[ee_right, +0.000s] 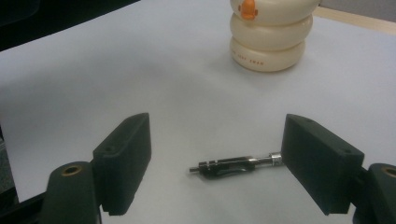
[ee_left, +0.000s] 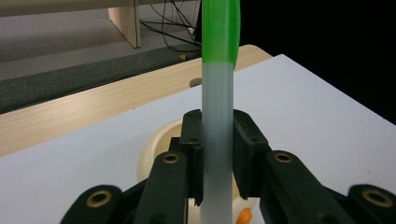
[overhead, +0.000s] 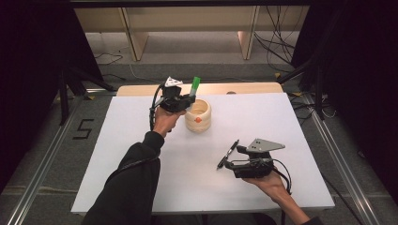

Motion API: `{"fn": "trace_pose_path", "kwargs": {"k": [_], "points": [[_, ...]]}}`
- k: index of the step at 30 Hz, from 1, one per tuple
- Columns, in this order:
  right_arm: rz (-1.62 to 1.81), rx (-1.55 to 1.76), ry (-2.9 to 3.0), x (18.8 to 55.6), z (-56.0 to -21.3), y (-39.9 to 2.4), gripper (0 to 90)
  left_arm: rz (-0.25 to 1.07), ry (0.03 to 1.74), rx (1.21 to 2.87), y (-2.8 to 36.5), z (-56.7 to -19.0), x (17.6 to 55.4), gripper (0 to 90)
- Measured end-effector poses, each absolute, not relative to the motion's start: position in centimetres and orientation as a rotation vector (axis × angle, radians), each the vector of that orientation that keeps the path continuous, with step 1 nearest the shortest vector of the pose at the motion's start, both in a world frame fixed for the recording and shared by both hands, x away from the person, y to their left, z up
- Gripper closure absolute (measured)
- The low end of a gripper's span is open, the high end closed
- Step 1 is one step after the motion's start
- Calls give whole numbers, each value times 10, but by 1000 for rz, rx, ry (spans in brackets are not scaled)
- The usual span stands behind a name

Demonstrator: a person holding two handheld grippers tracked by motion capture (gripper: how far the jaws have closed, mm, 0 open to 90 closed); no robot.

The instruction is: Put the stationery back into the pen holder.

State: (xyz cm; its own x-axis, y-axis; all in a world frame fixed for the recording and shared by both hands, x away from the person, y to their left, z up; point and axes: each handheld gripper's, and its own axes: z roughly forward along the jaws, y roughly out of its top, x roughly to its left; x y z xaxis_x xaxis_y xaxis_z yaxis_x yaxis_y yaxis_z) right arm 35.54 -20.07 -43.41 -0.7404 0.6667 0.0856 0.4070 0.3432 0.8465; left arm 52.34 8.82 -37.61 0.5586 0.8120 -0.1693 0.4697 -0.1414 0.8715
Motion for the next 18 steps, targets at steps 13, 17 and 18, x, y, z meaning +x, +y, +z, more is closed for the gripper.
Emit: {"fn": "trace_pose_path", "kwargs": {"k": [13, 17, 18], "points": [[1360, 952, 2341, 356, -435, -200, 246, 432, 1079, 1745, 80, -385, 538, 757], [1361, 953, 2340, 356, -435, -201, 246, 438, 1083, 1758, 77, -388, 541, 757], [1362, 953, 2340, 356, -435, -201, 247, 435, 1088, 1751, 77, -389, 541, 757]]}}
